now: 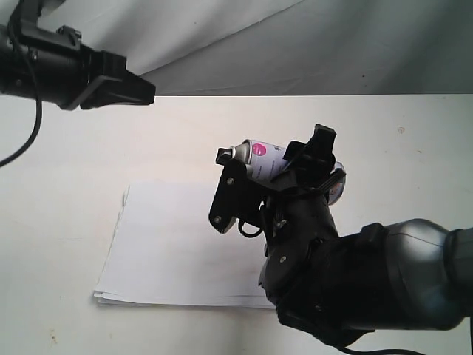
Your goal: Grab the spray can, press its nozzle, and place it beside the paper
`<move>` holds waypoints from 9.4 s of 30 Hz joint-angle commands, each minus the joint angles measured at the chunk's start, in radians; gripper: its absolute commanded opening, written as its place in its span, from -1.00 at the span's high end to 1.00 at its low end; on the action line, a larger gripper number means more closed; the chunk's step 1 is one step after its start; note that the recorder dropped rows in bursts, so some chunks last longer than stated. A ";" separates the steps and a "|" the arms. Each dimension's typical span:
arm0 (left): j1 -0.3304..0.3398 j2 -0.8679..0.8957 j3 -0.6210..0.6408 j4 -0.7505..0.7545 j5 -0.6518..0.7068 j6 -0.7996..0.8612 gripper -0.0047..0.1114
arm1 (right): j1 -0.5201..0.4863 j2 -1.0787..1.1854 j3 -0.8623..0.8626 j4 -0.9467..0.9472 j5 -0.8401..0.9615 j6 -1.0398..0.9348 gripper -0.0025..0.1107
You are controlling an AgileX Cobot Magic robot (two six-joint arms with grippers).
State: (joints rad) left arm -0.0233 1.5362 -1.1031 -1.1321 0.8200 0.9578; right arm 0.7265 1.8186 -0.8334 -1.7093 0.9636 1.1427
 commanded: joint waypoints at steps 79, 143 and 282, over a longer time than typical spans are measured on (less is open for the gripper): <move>0.012 0.376 0.016 -0.341 0.401 1.135 0.92 | 0.003 -0.008 -0.006 -0.035 -0.007 -0.020 0.96; -0.106 0.376 0.016 -0.376 0.302 1.135 0.92 | 0.003 -0.008 -0.006 -0.035 -0.013 -0.022 0.96; 0.024 -0.311 0.509 -0.612 0.091 0.986 0.92 | -0.765 -0.113 -0.056 1.022 -1.290 -0.622 0.96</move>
State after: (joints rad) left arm -0.0010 1.2314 -0.5974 -1.7240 0.9104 1.9407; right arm -0.0314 1.7130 -0.9204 -0.9078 -0.1880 0.7763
